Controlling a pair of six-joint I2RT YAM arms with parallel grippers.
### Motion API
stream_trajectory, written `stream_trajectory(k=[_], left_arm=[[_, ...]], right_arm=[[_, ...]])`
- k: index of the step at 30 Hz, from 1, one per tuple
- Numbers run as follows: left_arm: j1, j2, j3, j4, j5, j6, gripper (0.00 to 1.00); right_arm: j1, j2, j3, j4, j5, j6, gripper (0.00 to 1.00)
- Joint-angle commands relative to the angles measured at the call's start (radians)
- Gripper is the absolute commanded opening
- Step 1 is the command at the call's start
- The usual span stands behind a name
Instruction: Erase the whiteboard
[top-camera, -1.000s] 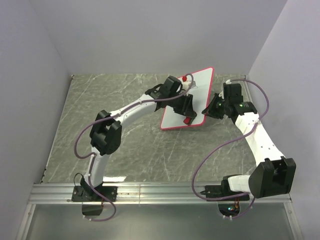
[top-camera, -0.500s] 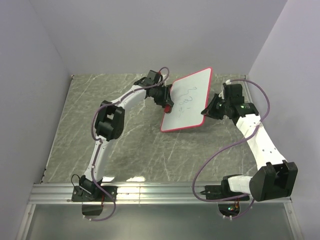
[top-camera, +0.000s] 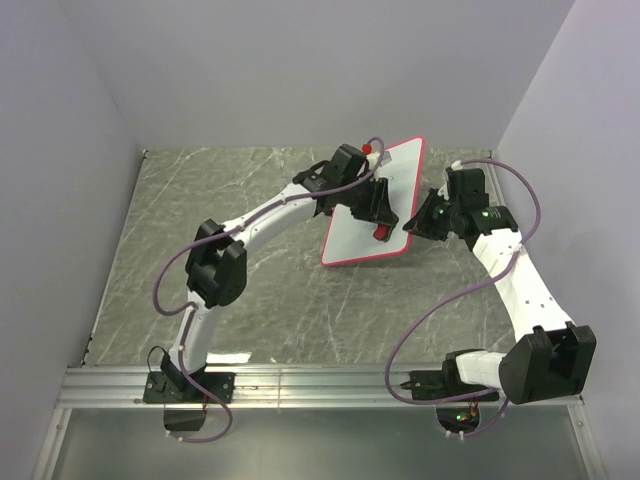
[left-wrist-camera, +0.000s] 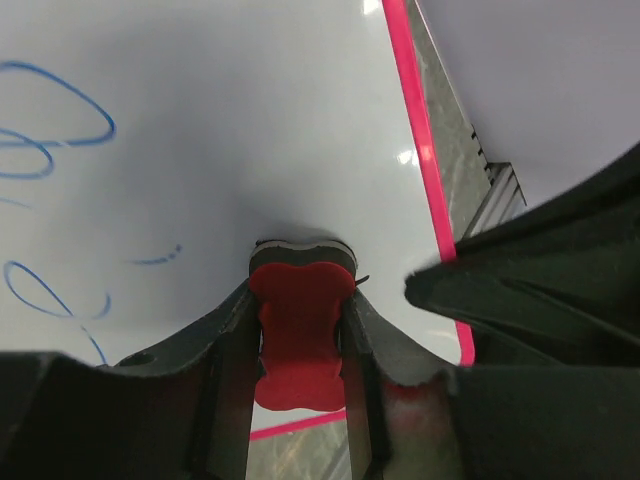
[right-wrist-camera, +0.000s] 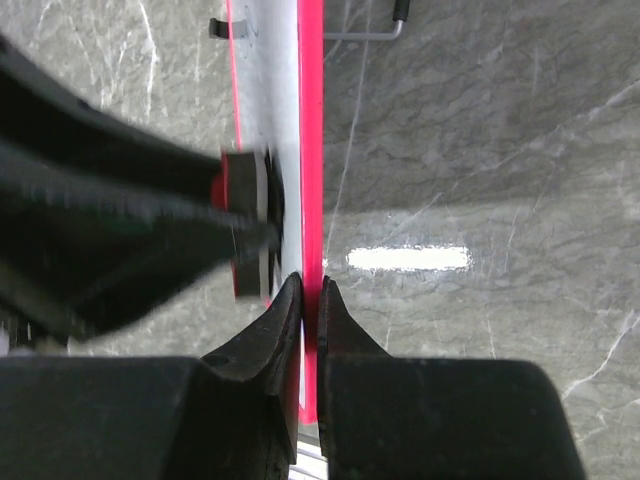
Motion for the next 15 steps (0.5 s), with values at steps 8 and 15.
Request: stream_trajectory(k=[8, 15], left_arm=[[0.140, -0.032, -0.226, 0.095, -0.035, -0.072, 0.00], [0.164, 0.002, -0.190, 0.149, 0.029, -0.071, 0.00]], right_arm=[[0.008, -0.027, 0.016, -0.049, 0.051, -0.033, 0.00], [0.008, -0.041, 0.010, -0.056, 0.057, -0.037, 0.00]])
